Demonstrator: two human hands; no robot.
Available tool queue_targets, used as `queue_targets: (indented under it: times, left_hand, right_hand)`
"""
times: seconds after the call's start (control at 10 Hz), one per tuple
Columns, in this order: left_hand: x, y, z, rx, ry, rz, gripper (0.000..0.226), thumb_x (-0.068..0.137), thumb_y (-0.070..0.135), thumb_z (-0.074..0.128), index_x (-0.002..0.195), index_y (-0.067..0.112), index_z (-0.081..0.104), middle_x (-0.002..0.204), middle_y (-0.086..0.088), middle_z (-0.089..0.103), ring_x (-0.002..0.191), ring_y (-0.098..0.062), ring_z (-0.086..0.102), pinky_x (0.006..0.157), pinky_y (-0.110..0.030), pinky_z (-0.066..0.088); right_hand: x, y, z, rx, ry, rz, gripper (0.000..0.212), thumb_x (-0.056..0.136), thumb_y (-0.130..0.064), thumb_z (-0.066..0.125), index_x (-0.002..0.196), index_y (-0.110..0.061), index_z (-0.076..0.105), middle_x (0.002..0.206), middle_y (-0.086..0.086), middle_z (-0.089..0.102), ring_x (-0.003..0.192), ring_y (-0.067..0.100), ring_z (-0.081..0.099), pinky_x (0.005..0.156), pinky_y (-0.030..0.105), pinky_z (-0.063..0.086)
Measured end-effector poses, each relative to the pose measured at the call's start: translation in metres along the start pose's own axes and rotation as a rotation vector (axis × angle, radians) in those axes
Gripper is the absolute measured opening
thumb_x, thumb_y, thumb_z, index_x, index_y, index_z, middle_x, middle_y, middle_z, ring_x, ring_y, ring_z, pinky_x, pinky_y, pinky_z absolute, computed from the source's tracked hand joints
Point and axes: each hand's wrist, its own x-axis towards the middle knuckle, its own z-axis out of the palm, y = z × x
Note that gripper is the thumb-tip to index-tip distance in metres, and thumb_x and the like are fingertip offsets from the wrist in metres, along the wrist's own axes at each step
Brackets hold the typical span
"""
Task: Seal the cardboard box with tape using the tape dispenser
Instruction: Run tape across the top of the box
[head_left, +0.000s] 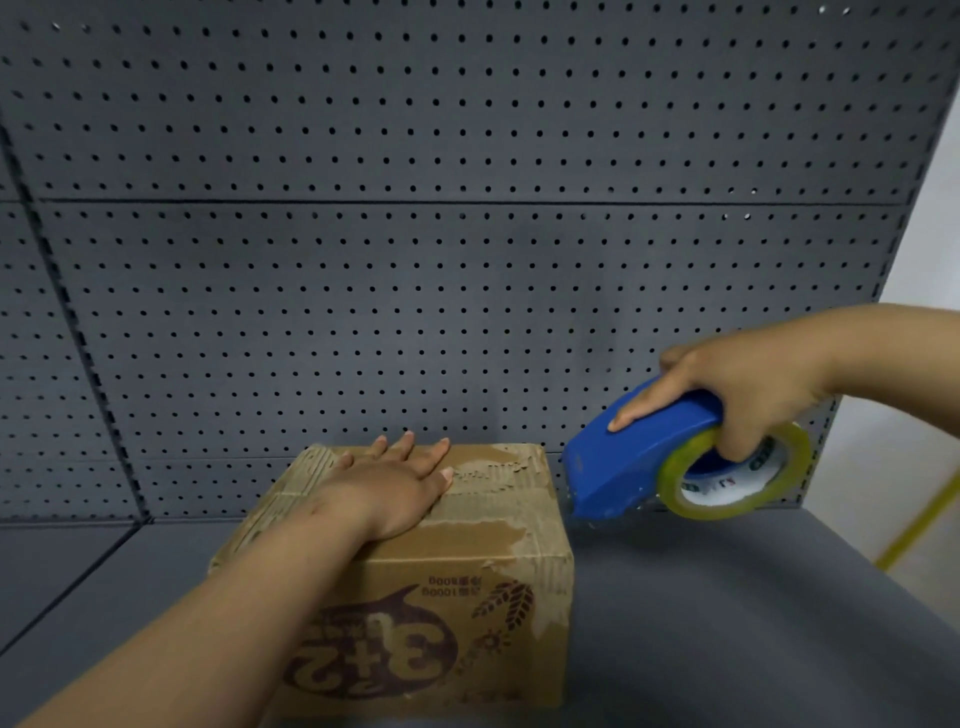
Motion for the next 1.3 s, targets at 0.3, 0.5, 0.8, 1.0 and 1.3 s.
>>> queue_targets:
  times: [0.3, 0.5, 0.8, 1.0, 1.3]
  left_hand:
    - [0.002, -0.001, 0.000, 0.001, -0.005, 0.007, 0.056, 0.093, 0.059, 0.010, 0.146, 0.046, -0.003, 0.161, 0.004, -0.007, 0.148, -0.023, -0.005, 0.118, -0.047, 0.001]
    - [0.001, -0.002, 0.000, -0.003, -0.010, 0.018, 0.056, 0.093, 0.059, 0.010, 0.146, 0.046, -0.003, 0.161, 0.004, -0.007, 0.148, -0.023, -0.005, 0.118, -0.047, 0.001]
    - [0.002, -0.002, 0.000, -0.003, -0.009, 0.015, 0.056, 0.093, 0.058, 0.010, 0.146, 0.046, -0.004, 0.161, 0.004, -0.007, 0.148, -0.023, -0.006, 0.118, -0.046, 0.001]
    - [0.002, -0.001, 0.001, 0.003, -0.001, 0.010, 0.056, 0.093, 0.058, 0.010, 0.146, 0.047, -0.004, 0.161, 0.004, -0.007, 0.148, -0.022, -0.006, 0.118, -0.046, 0.000]
    - [0.000, 0.000, 0.002, 0.014, 0.003, 0.003, 0.056, 0.093, 0.057, 0.009, 0.146, 0.046, -0.005, 0.161, 0.005, -0.008, 0.148, -0.021, -0.007, 0.119, -0.044, 0.000]
  right_hand:
    - [-0.014, 0.007, 0.004, 0.145, -0.078, -0.012, 0.079, 0.067, -0.010, 0.064, 0.101, -0.078, 0.042, 0.110, 0.008, 0.059, 0.075, 0.016, 0.057, 0.064, 0.025, 0.049]
    - [-0.006, 0.006, 0.002, 0.054, 0.008, 0.039, 0.078, 0.071, -0.007, 0.064, 0.108, -0.073, 0.042, 0.098, -0.009, 0.040, 0.080, 0.014, 0.054, 0.062, 0.020, 0.048]
    - [-0.014, 0.030, -0.002, 0.133, 0.122, 0.010, 0.083, 0.072, -0.007, 0.064, 0.102, -0.080, 0.039, 0.097, -0.014, 0.041, 0.080, 0.016, 0.057, 0.066, 0.023, 0.051]
    - [-0.007, 0.029, 0.025, 0.129, 0.009, 0.023, 0.082, 0.072, -0.010, 0.064, 0.100, -0.081, 0.033, 0.101, -0.016, 0.040, 0.086, 0.013, 0.057, 0.064, 0.016, 0.048]
    - [-0.005, 0.003, 0.008, -0.016, -0.092, 0.030, 0.081, 0.074, -0.010, 0.064, 0.121, -0.069, 0.036, 0.095, -0.015, 0.035, 0.079, 0.014, 0.054, 0.061, 0.020, 0.049]
